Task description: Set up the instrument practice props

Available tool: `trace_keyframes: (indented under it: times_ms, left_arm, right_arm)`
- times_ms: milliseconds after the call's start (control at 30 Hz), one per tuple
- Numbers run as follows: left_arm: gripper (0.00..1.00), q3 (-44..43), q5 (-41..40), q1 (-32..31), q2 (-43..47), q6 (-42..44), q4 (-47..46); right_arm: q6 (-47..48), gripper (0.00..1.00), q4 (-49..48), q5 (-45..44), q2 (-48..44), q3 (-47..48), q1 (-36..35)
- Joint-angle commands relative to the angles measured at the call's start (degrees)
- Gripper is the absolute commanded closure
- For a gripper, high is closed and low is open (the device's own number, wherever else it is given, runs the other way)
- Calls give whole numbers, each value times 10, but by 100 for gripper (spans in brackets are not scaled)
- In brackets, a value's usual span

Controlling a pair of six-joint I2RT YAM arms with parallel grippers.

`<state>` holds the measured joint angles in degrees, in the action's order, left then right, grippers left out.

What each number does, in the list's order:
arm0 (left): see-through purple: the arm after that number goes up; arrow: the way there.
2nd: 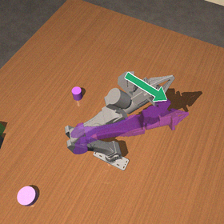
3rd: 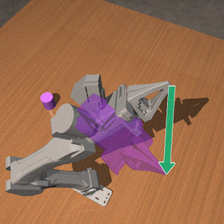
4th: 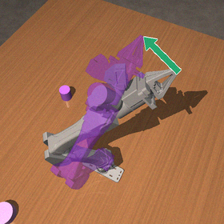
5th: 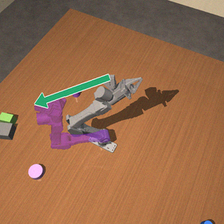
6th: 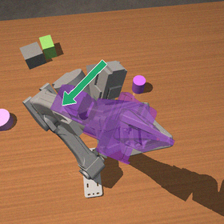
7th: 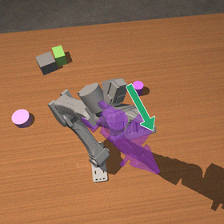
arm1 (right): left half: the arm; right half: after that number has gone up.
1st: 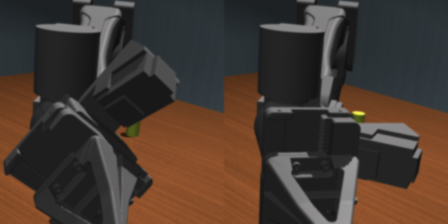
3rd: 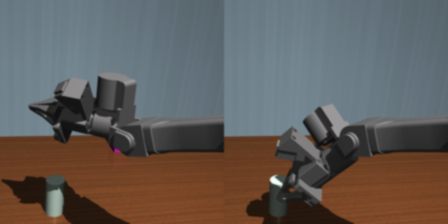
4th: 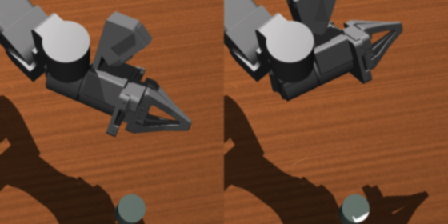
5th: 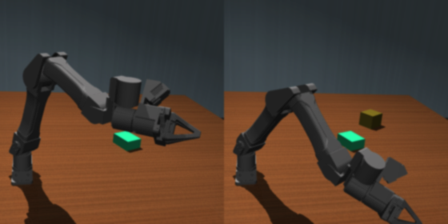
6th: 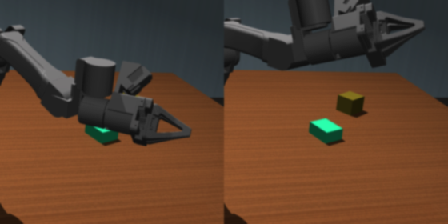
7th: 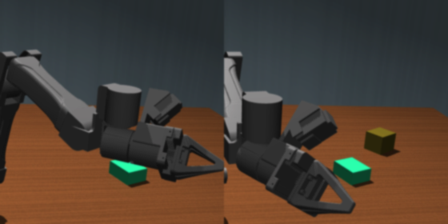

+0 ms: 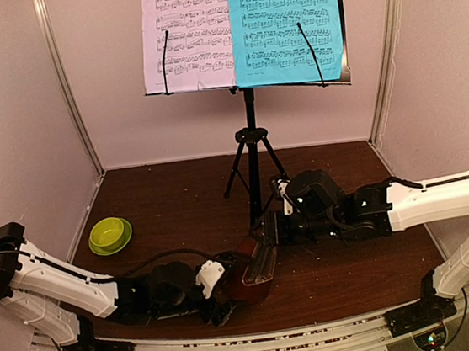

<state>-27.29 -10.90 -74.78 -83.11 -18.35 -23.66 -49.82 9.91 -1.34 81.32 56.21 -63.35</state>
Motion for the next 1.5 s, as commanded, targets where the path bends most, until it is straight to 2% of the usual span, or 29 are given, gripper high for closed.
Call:
trace_keyframes:
  times_ms: [0,567,733,867,1000,1100,1233,1333,1467]
  left_arm:
    - [16,-11,-48,-12,-10,-29,9]
    - [34,-2,-88,-34,-20,-50,18]
    - [35,4,-92,-34,-13,-53,19]
    - [23,21,-107,-34,18,-54,18]
    - [12,51,-152,-33,105,-52,39]
    - [9,68,-191,-34,182,-55,73]
    - [7,91,-232,-34,265,-66,121]
    - [6,102,-233,-34,317,-74,155]
    - [6,107,-227,-34,359,-90,188]
  right_arm:
    - [-21,100,4,-17,6,39,-16]
    - [-31,100,18,-30,22,56,-35]
    - [-29,100,20,-33,26,63,-39]
    - [-19,100,31,-45,29,79,-45]
    - [7,100,63,-74,34,119,-64]
    - [35,100,85,-96,43,152,-83]
    - [60,93,107,-112,65,188,-100]
    - [76,86,132,-131,89,217,-111]
    - [99,84,172,-188,114,249,-123]
